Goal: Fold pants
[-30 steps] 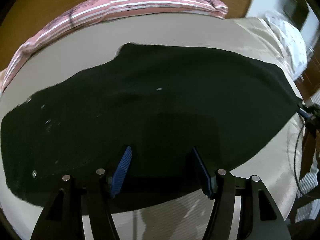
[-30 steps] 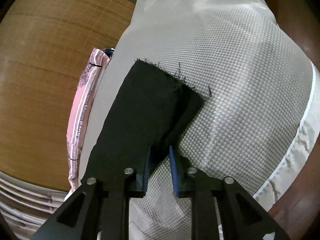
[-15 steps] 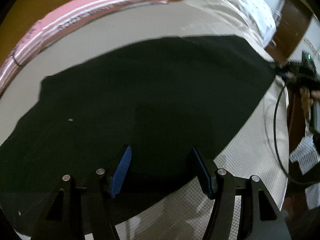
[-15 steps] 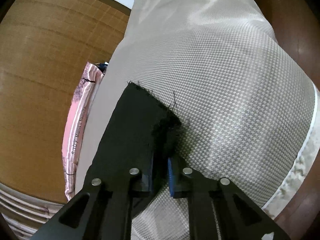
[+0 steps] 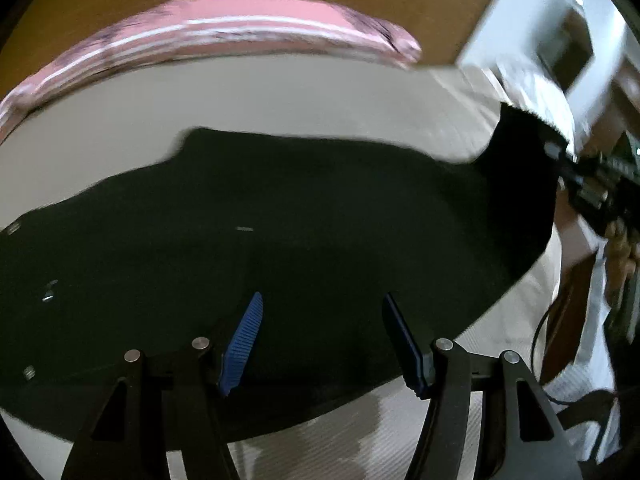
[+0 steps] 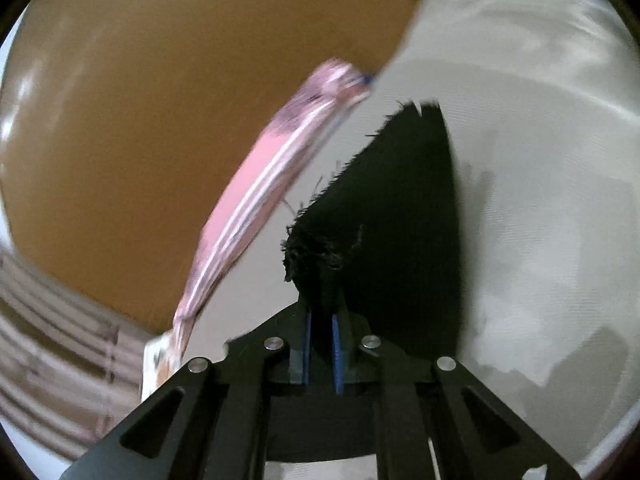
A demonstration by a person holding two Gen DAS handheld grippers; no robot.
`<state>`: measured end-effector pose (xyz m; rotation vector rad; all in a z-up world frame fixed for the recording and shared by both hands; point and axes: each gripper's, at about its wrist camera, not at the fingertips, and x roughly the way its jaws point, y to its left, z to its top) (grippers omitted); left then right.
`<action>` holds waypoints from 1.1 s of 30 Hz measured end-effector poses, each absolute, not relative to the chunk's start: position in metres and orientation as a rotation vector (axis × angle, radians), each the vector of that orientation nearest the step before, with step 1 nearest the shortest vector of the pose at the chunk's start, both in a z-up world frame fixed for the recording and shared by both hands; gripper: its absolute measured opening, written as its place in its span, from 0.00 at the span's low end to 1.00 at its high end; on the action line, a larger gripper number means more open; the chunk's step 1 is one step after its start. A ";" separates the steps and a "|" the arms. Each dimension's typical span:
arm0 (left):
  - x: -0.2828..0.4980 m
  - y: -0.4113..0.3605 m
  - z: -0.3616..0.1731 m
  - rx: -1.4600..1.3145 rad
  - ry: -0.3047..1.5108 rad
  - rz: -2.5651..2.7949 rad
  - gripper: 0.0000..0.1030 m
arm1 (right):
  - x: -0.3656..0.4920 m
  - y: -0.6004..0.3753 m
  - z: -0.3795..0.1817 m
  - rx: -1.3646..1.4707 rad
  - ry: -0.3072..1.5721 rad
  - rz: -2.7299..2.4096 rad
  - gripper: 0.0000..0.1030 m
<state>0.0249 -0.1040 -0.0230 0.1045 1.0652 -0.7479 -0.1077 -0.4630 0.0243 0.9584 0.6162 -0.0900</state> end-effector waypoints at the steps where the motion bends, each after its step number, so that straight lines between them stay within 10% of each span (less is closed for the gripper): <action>1: 0.030 -0.091 -0.019 0.074 1.062 -0.725 0.61 | -0.091 -0.445 0.028 0.932 0.635 -0.040 0.09; 18: 0.054 -0.017 -0.026 -0.146 1.115 -0.673 0.61 | -0.003 -0.225 -0.043 0.431 1.149 0.385 0.10; 21: 0.056 -0.027 -0.029 -0.160 1.145 -0.707 0.61 | -0.012 -0.212 -0.040 0.341 1.146 0.396 0.21; 23: 0.055 -0.033 -0.029 -0.157 1.155 -0.728 0.61 | -0.016 -0.206 -0.034 0.355 1.157 0.441 0.46; 33: 0.061 -0.055 -0.052 -0.353 1.350 -0.853 0.61 | -0.038 -0.283 -0.002 0.531 0.983 0.196 0.49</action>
